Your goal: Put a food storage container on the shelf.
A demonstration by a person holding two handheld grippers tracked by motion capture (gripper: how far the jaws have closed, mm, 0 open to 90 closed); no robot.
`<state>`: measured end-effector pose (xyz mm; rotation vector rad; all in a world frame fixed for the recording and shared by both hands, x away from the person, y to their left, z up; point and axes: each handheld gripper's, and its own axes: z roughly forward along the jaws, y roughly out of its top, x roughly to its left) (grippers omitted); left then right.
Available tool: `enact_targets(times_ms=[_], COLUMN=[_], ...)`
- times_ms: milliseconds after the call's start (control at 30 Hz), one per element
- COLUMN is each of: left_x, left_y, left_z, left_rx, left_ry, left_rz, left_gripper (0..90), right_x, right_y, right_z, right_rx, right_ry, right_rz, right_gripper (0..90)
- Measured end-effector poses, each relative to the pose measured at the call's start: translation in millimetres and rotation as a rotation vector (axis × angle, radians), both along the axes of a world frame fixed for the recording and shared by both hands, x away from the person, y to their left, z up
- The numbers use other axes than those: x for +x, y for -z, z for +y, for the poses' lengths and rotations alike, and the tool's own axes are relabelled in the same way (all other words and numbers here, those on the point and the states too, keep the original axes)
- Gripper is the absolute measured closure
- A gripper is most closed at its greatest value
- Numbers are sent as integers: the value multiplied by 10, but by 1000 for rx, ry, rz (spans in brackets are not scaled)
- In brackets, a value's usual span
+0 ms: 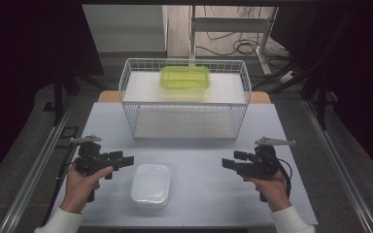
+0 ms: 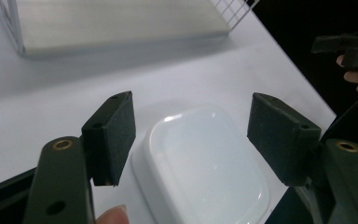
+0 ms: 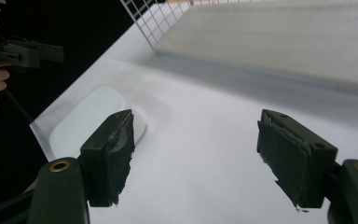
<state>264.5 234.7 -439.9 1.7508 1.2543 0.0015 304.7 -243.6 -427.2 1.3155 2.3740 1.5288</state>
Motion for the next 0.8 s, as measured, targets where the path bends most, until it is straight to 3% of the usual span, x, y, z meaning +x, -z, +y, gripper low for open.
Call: enact_targets(times_ms=[33, 200, 333, 567, 800], left_x=[-18, -43, -76, -104, -148], left_y=[15, 104, 122, 104, 30], left_z=[-12, 8, 37, -23, -8], left_rx=[31, 14, 56, 43, 45], left_ry=[0, -5, -20, 14, 5], left_rz=[-2, 25, 20, 14, -9], left_gripper=[318, 317, 318, 331, 330], right_x=[-12, -64, -88, -100, -112], right_y=[37, 168, 211, 251, 249], right_z=[-3, -13, 6, 9, -20], right_rx=[-3, -36, -59, -72, -73], right_ry=[-1, -7, -12, 0, 15], right_rz=[5, 30, 35, 42, 42], right_gripper=[274, 276, 278, 284, 286])
